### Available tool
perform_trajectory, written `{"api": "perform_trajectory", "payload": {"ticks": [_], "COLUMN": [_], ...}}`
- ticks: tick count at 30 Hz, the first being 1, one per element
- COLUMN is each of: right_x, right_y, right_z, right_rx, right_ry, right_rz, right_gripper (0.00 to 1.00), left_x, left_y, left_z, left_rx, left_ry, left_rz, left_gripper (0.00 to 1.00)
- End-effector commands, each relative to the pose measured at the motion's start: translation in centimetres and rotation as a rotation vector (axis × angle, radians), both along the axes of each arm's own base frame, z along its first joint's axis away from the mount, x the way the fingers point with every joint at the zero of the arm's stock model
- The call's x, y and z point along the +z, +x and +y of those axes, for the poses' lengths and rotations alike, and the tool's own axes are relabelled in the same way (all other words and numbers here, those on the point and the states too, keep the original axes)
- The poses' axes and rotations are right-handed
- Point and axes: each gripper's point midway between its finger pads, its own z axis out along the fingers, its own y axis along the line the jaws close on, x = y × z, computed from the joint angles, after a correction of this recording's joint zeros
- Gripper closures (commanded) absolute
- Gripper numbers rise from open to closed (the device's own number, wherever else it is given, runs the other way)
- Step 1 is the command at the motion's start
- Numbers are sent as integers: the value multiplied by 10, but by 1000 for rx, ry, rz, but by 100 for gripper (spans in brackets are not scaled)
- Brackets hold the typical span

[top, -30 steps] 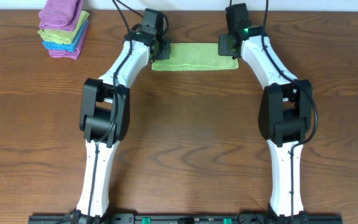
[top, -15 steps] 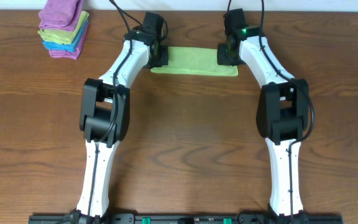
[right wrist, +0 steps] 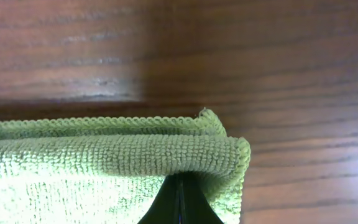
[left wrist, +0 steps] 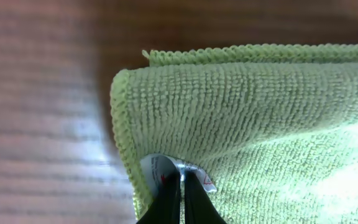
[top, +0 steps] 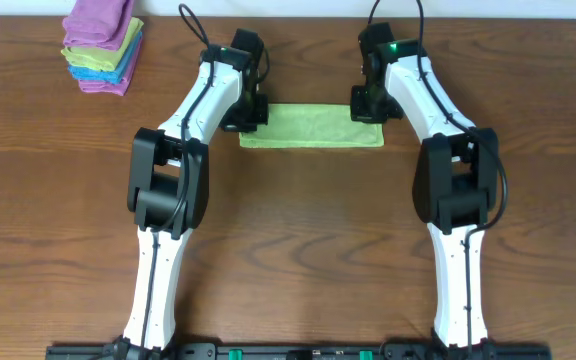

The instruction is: Fold the cloth

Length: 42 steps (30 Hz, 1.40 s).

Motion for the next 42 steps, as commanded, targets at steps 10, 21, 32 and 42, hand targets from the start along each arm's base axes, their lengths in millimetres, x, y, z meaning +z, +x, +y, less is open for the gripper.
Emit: {"api": "perform_trajectory", "payload": {"ticks": [10, 21, 32, 42], "right_x": [-26, 42, 185, 180], "right_y": [-36, -18, -28, -57], "right_z": [0, 7, -7, -82], "right_rx": [13, 47, 144, 98], "right_ry": [-45, -8, 149, 780], "right_rz": [147, -13, -250, -283], "right_gripper": [99, 99, 68, 15], "left_x": [-27, 31, 58, 45], "left_y": [-31, -10, -11, -21], "left_z": [11, 4, -1, -12], "left_rx": [-6, -6, -25, -31], "left_ry": [63, 23, -22, -69], "left_rz": [132, -27, -89, -54], "left_gripper": [94, 94, 94, 94]}}
